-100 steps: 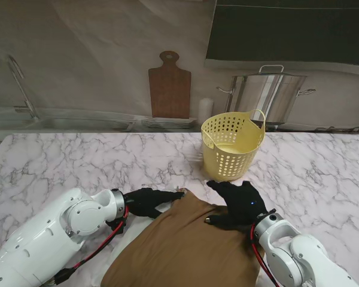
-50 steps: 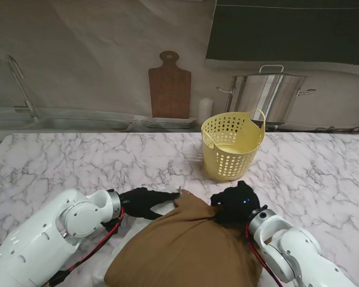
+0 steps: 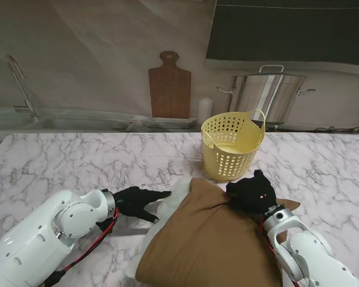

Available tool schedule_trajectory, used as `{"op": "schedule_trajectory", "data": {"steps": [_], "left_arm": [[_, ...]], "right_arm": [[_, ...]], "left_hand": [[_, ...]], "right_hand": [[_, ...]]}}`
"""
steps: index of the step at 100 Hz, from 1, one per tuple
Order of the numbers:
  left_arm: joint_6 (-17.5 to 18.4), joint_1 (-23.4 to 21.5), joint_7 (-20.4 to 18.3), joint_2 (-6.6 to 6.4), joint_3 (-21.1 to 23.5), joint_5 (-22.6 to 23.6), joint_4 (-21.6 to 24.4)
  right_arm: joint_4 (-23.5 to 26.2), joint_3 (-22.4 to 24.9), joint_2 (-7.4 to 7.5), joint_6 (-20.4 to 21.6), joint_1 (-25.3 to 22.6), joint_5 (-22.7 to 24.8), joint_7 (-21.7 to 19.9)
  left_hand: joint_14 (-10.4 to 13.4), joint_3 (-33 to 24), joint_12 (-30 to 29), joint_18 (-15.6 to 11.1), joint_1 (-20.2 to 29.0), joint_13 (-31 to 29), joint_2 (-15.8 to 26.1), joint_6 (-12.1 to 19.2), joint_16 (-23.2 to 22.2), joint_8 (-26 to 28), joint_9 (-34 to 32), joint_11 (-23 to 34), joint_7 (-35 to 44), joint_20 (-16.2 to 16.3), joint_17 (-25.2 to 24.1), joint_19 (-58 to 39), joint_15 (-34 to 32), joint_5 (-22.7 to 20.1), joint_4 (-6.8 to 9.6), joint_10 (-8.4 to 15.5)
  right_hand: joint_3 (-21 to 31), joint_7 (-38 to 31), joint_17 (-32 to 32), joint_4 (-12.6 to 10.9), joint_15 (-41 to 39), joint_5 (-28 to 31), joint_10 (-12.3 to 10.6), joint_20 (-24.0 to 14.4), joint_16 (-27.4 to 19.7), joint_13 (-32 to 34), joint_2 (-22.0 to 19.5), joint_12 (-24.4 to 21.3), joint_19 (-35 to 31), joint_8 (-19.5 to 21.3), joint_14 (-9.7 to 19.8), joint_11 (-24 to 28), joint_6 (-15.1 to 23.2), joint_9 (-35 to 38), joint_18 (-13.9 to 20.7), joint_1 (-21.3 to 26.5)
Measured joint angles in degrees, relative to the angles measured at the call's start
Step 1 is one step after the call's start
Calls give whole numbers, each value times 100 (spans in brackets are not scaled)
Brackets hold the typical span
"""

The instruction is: Remove the pillowcase from the pillow and put it in the laundry basket

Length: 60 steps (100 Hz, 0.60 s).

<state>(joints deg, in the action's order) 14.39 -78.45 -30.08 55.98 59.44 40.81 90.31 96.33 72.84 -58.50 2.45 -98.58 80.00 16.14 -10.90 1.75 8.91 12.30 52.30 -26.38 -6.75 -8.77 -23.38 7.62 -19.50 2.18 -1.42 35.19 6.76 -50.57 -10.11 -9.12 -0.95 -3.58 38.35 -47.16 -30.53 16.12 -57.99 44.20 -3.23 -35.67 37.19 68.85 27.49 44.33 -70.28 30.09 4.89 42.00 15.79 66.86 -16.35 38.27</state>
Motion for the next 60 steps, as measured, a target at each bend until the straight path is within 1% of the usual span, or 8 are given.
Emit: {"op": "schedule_trajectory", "data": {"steps": [8, 20, 31, 44, 48, 50, 53, 60], "left_arm": [[-4, -136, 153, 40, 159, 51, 22], [-76, -223, 218, 58, 253, 34, 69], [-337, -244, 442, 92, 265, -299, 75], [-529, -114, 583, 144, 136, -538, -11], [-536, -47, 641, 171, 103, -611, -72], [-542, -12, 677, 187, 91, -703, -114], [-567, 41, 718, 214, 78, -955, -184], [-770, 167, 664, 259, 48, -1938, -324]], "right_arm": [[-7, -69, 6, 200, 84, -41, -28], [-8, -203, 8, 232, 135, -109, 49], [-4, -323, 7, 274, 145, -180, 268], [50, -407, -12, 363, 149, -204, 547], [90, -411, -20, 387, 144, -202, 576], [111, -412, -23, 395, 141, -199, 596], [143, -415, -27, 404, 135, -195, 631], [212, -432, -36, 406, 121, -188, 712]], "left_hand": [[0, 12, 1, 0, 2, 0, 178, -18, 0, 0, 0, 6, 3, 0, 0, 0, 0, 0, 0, -113], [-25, 11, 1, -1, -8, 4, 463, -93, 0, 0, 0, 14, 21, 0, 0, 0, 0, 0, 0, -424], [-114, 10, 2, -1, -245, 92, 464, -465, 0, 144, 1, -32, 91, -22, -8, 0, -40, 0, 0, -825], [-230, 11, 4, 0, -653, 130, 451, -945, 0, 349, 404, -183, 93, -83, -9, 0, -15, 0, 0, -1228], [-237, 13, 4, -7, -821, 168, 274, -1054, 0, 405, 585, -201, 94, -94, -9, 0, -97, 0, 0, -1324], [-241, 13, -10, -12, -896, 250, 242, -1106, 0, 409, 716, -206, 94, -106, -11, 0, -97, 0, 0, -1367], [-265, 13, -93, -33, -1010, 312, -12, -1201, 0, 411, 885, -249, 94, -120, -12, 0, -61, 0, 0, -1472], [-329, 10, -192, -60, -1155, 314, -404, -1375, 0, 411, 998, -266, 88, -140, -13, 0, -54, 0, 0, -1655]], "right_hand": [[2, -1, 0, -5, -4, 0, -36, 7, 76, -2, -55, 1, 0, 19, 0, 3, 0, 0, 31, 76], [2, -2, -1, -10, -8, 0, -39, 10, 89, -2, -57, 1, 0, 22, 0, 5, -1, 0, 42, 128], [2, -2, -8, -12, -37, 0, -40, 27, 92, -3, -57, 1, 0, 22, 0, 7, -3, 0, 42, 136], [3, -2, -10, -13, -61, 0, -44, 45, 130, -3, -85, 1, 0, 22, 0, 8, -3, 0, 42, 137], [3, -2, -10, -14, -64, 0, -47, 48, 130, -3, -85, 1, 0, 22, 0, 9, -3, 0, 42, 137], [3, -3, -10, -14, -64, 0, -48, 48, 130, -3, -86, 1, 0, 22, 0, 9, -3, 0, 42, 137], [3, -3, -10, -14, -66, 0, -48, 49, 130, -3, -86, 1, 0, 22, 0, 9, -3, 0, 42, 137], [3, -3, -10, -14, -66, 0, -50, 49, 131, -3, -86, 1, 0, 22, 0, 9, -3, 0, 42, 137]]}}
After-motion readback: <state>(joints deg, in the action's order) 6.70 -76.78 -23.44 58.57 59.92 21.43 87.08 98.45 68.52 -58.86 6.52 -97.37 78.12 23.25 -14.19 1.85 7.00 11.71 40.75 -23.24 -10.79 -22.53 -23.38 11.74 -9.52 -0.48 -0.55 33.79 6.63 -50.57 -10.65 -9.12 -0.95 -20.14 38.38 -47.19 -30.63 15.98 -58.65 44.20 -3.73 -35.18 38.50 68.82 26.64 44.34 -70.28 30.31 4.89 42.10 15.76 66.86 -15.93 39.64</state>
